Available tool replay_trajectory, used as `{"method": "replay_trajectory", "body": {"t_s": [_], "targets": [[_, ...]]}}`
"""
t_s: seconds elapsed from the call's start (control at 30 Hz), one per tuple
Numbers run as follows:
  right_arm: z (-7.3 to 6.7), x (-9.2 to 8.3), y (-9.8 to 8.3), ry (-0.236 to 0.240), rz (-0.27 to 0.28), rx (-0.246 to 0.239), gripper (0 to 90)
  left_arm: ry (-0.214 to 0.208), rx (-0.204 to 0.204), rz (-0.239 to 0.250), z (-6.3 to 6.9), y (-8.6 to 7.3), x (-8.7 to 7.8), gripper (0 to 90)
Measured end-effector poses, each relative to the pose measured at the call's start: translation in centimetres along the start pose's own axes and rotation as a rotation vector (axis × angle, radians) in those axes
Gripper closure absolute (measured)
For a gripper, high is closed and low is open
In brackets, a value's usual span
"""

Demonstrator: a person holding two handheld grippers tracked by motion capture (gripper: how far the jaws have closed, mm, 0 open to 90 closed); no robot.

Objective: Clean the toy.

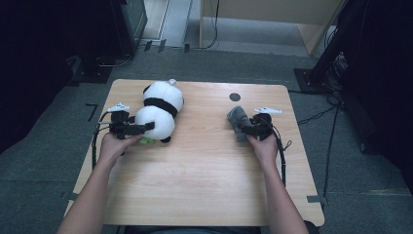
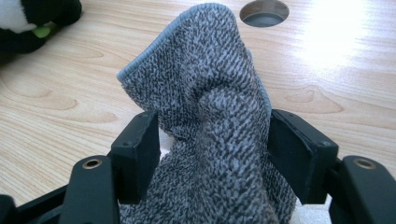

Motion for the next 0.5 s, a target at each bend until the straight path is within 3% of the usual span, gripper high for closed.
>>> {"method": "replay_trajectory", "body": {"t_s": [0.13, 0.3, 0.5], "targets": [[-0.1, 0.2, -0.2, 0.006, -0.012, 0.003, 35.3, 0.032, 0.015, 0.023, -0.3, 0.2, -0.1, 6.7], [-0.2, 0.4, -0.4, 0.006, -0.028, -0.003, 35.5, 0.042, -0.01, 0.02, -0.5, 0.4, -0.5, 5.9], [0.0, 0.2, -0.3, 0.001, -0.025, -0.003, 35.3, 0.059, 0.019, 0.027, -0.8, 0.6, -1.6, 6.0]]}}
Point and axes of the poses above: each handheld gripper's, and its own axes: x roughly forward along the jaws, y roughly out of its top, z roughly to its right, the point moved 7 cm from there along x, roughly forward along the jaws, and after that the axes turned 3 degrees about -x, right-handed, at the moved point
